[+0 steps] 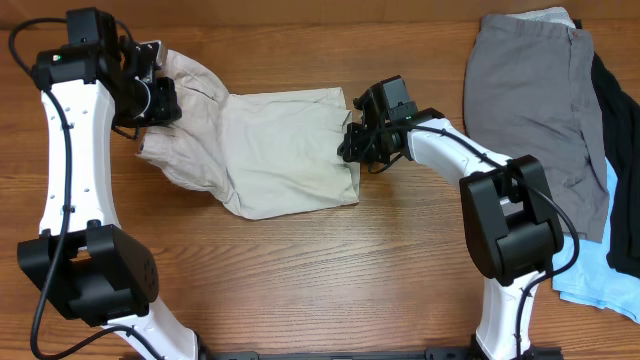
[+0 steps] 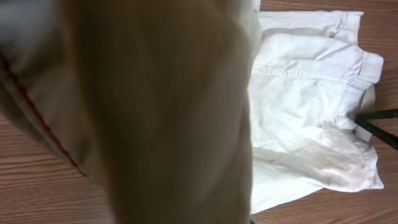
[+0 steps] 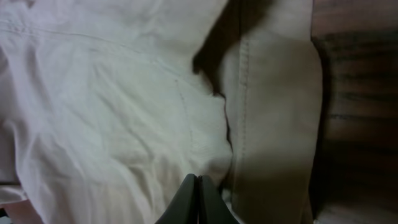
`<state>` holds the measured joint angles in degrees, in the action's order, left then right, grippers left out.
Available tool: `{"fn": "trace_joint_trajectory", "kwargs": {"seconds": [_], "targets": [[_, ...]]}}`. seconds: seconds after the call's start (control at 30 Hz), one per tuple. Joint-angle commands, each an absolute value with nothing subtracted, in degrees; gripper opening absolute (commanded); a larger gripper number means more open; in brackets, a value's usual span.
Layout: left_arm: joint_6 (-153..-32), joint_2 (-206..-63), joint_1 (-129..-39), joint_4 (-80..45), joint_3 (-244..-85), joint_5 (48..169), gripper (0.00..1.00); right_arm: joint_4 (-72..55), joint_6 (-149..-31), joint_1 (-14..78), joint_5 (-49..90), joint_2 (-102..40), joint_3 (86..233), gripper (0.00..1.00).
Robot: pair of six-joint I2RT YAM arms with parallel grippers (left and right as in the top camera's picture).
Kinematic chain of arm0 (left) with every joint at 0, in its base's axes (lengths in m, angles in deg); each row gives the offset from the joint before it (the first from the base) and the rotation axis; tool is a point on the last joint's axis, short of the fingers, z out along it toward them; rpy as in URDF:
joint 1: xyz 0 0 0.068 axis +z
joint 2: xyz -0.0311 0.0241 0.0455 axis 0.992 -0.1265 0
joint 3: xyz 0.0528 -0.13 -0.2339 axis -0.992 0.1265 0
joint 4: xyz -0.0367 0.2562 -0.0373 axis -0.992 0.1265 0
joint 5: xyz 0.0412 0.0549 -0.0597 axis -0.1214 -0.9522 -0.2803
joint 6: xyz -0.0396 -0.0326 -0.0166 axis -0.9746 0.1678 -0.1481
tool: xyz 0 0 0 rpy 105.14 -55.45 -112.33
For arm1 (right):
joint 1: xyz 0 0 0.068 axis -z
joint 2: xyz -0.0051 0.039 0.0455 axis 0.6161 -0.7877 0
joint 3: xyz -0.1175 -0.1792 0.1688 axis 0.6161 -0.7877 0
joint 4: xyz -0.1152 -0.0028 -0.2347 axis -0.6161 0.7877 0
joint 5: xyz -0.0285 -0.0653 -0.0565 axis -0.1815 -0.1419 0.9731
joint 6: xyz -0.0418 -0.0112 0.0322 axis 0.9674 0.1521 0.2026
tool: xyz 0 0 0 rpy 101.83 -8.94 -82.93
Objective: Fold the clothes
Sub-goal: 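Fold the left end rightward over the strip with the left gripper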
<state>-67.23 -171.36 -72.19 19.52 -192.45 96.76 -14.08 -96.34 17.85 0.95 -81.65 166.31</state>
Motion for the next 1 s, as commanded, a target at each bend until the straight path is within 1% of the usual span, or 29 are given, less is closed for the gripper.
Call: {"fn": "trace_joint_trajectory", "kwargs": {"seconds": [0.0,0.13,0.27,0.53,0.67,0.87,0.97], "targets": [[-69.1,-167.8,-73.7,19.3,-194.4,100.4,0.04,-14.6,-97.3,18.0,1.3,-84.3,166.9,0.04],[-69.0,-166.6,-76.5,19.2,-194.7,100.7,0.04,-14.7,-99.3,17.8,-0.2,-88.2,166.9,0.04],[-68.6,-166.6,-81.2,18.9,-194.8,100.2,0.04,-14.6,-100.7,17.8,-0.1,-89.3,166.9,0.04],[-68.6,-166.8,-96.6,14.1,-194.7,90.4,0.04,-13.7,-101.3,17.8,-0.1,-89.3,166.9,0.04],[-69.3,-168.0,-100.9,13.0,-194.6,86.1,0.04,-13.7,-101.3,17.8,-0.1,-89.3,166.9,0.04],[-70.9,-172.9,-103.4,13.1,-194.6,82.5,0.04,-13.7,-101.2,17.8,-0.2,-89.3,166.9,0.04],[-73.3,-175.5,-103.3,14.3,-194.6,77.8,0.04,-13.6,-101.2,17.8,-0.2,-89.3,166.9,0.04]]}}
